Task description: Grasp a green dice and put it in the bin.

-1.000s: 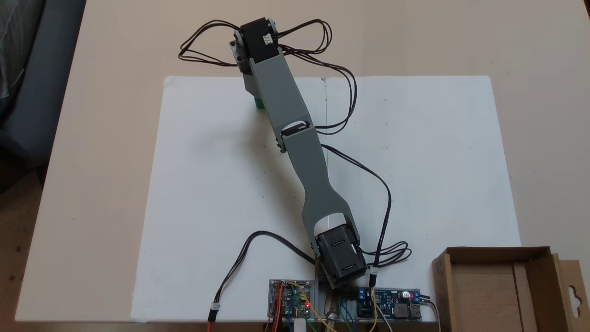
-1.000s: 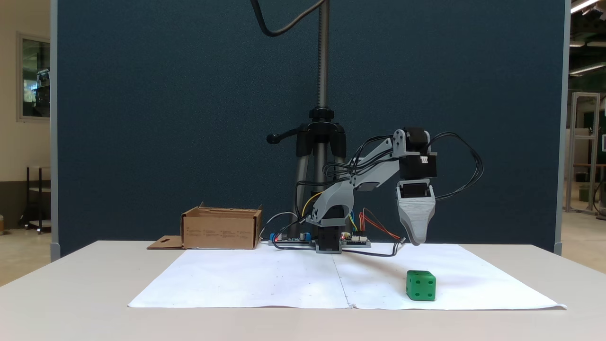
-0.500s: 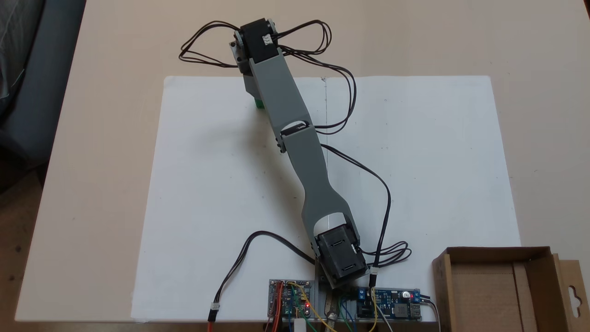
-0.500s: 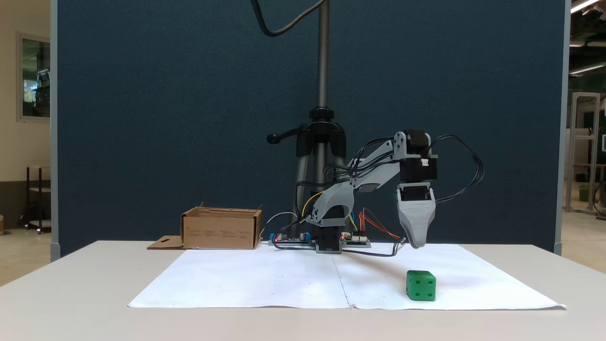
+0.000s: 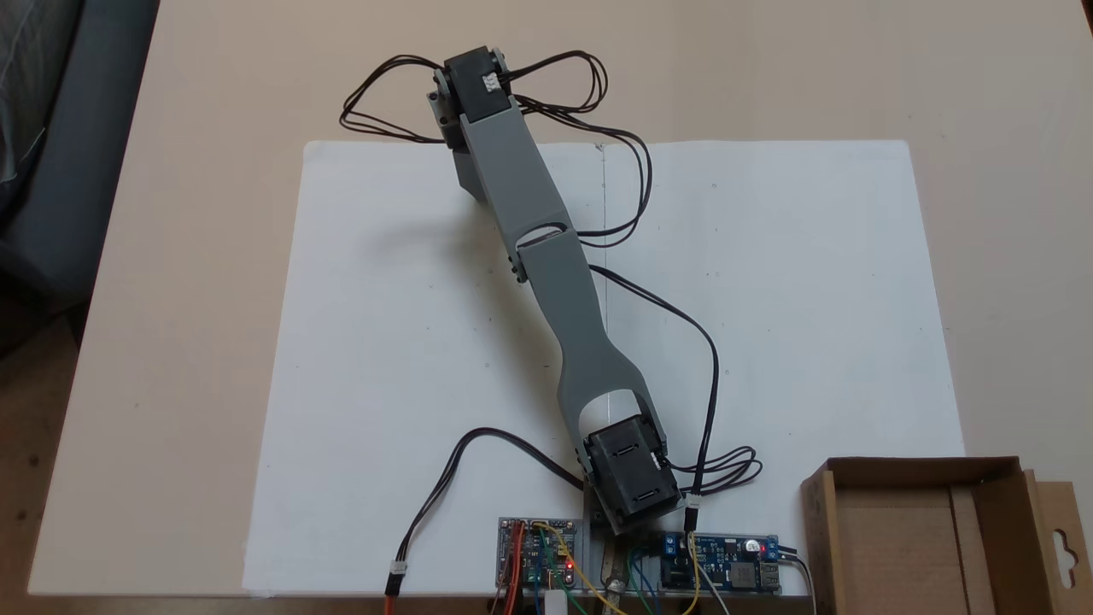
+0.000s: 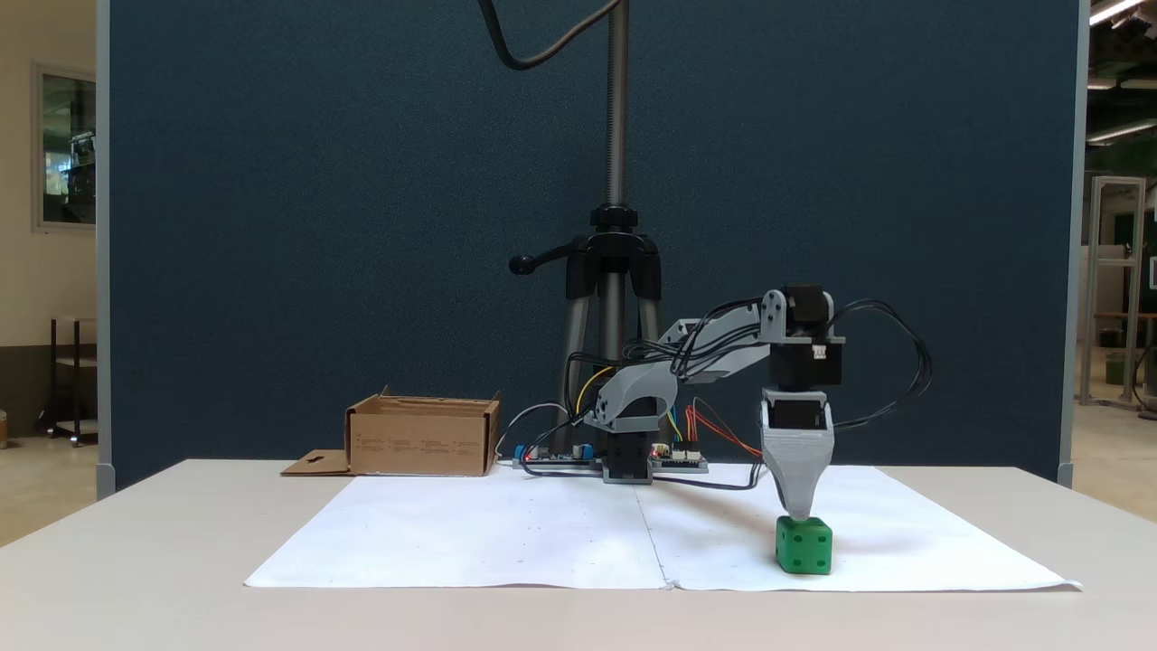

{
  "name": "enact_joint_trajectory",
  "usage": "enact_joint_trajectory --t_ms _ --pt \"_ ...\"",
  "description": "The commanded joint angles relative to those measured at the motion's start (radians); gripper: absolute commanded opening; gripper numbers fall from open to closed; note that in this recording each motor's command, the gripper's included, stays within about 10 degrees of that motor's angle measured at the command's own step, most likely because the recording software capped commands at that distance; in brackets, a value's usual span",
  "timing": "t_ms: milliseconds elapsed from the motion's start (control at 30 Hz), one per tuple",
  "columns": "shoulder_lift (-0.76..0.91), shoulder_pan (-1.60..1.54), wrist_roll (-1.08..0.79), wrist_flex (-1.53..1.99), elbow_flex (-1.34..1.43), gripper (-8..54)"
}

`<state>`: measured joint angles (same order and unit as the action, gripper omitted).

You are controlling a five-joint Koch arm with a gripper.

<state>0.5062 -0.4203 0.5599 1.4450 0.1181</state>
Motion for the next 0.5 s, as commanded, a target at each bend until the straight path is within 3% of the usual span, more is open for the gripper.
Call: enact_joint_trajectory --t_ms 0,467 --pt "0.023 -0.025 0.078 0.175 -0.046 43.5" --pt "-0.028 -0.038 0.078 0.175 -0.029 43.3"
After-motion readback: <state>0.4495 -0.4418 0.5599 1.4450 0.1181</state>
